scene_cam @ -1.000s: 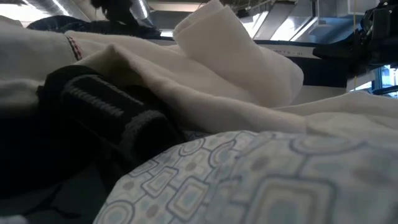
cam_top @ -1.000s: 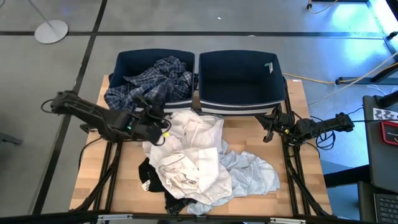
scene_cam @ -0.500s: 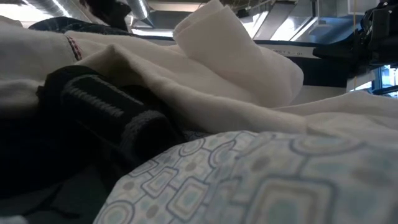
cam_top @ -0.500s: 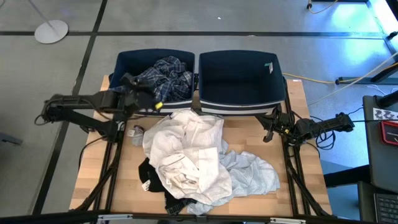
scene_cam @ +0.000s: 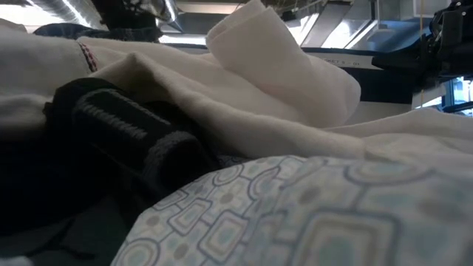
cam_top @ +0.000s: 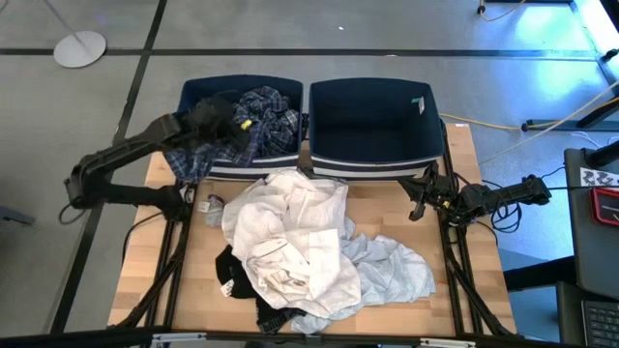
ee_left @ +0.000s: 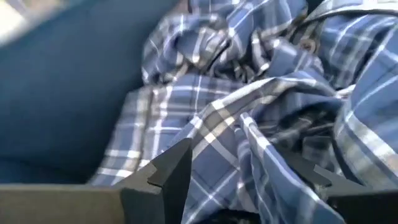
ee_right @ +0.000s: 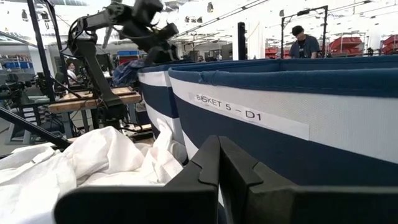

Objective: Sort clothes
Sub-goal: Put the long sleeve plaid shirt into the left blue laundry bin

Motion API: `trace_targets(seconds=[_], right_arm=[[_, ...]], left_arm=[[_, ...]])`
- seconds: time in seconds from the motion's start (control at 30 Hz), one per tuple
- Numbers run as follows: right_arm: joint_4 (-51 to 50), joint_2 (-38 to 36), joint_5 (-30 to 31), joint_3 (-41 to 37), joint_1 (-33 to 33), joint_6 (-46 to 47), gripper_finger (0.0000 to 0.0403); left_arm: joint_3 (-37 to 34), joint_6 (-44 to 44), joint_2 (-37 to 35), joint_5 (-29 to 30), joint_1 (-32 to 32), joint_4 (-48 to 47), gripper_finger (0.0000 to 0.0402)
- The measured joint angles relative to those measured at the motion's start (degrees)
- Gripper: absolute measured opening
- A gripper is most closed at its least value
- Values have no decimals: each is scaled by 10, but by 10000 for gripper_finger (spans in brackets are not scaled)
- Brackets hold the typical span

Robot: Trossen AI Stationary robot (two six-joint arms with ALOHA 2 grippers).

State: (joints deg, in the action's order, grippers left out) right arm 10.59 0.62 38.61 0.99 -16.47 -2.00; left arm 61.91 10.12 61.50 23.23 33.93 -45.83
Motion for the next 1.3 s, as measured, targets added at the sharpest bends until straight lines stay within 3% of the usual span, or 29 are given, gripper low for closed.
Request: trace_targets(seconds=[0.27, 0.77, 0.97, 1.1, 1.3], right_arm=[[0, 0, 0, 0, 0, 0, 5], [-2, 0, 0, 0, 0, 0, 5], [-2, 0, 0, 0, 0, 0, 5], [-4, 0, 0, 0, 0, 0, 5], [-6, 0, 0, 0, 0, 1, 5]], left_arm=[[-15, 14, 77, -148, 86, 4, 172], [-61, -5, 257, -161, 110, 86, 172], [-50, -20, 232, -169, 103, 98, 172], [-14, -24, 166, -165, 86, 75, 172], [64, -22, 60, -108, 50, -17, 172]])
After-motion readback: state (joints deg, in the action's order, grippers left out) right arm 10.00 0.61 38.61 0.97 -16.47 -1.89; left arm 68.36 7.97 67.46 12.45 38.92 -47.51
